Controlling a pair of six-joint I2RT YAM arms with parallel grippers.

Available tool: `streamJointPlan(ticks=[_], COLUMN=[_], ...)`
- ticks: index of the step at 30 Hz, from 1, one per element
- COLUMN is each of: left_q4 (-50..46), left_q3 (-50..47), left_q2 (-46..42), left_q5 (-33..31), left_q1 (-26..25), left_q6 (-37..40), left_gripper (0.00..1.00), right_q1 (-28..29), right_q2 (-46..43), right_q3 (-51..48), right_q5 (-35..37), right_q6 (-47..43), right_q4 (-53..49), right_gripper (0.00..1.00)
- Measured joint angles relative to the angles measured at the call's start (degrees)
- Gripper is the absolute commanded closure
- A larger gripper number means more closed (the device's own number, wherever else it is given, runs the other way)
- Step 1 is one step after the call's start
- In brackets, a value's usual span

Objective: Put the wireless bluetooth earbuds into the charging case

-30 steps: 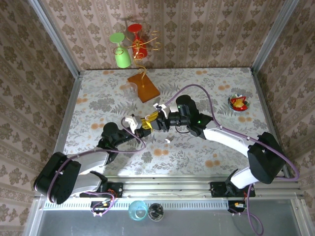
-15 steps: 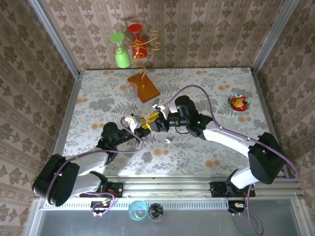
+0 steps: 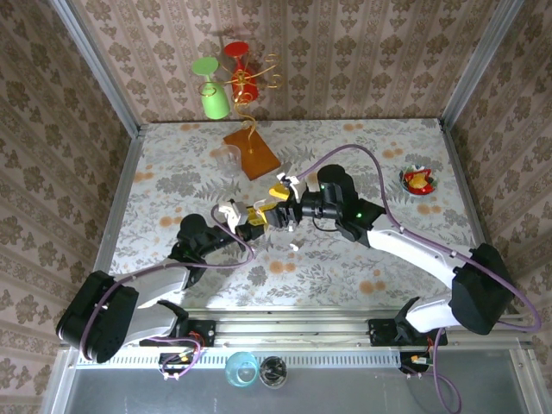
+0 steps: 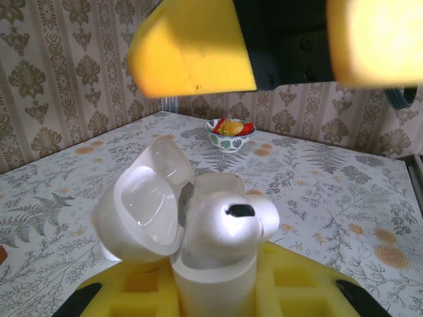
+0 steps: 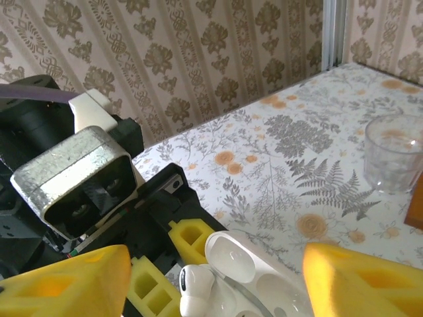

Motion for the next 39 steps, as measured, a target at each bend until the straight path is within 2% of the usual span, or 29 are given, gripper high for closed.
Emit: streamJointPlan(ticks=[4,6,22,39], left_q4=[0.0,0.0,0.1,0.0], left_q3=[0.0,0.0,0.0,0.0], left_q2=[0.0,0.0,-0.6,-0.7], left_q5=[0.0,0.0,0.0,-0.2], left_q1=[0.0,0.0,0.0,0.0], left_q6=[0.0,0.0,0.0,0.0], left_gripper=[1.00,1.00,1.00,1.00], right_q1=[0.0,0.0,0.1,-0.2], right_q2=[-0.1,-0.1,3.6,3.2], right_q3=[-0.3,-0.3,-0.2,-0.4], right_q5=[1.7,2.2,4.4,5.4], right_q6=[-0.3,-0.4,-1.0,-1.0], right_q4=[-0.9,-1.9,-4.7,-4.8], right_gripper=[0.09,0.08,0.08,0.09])
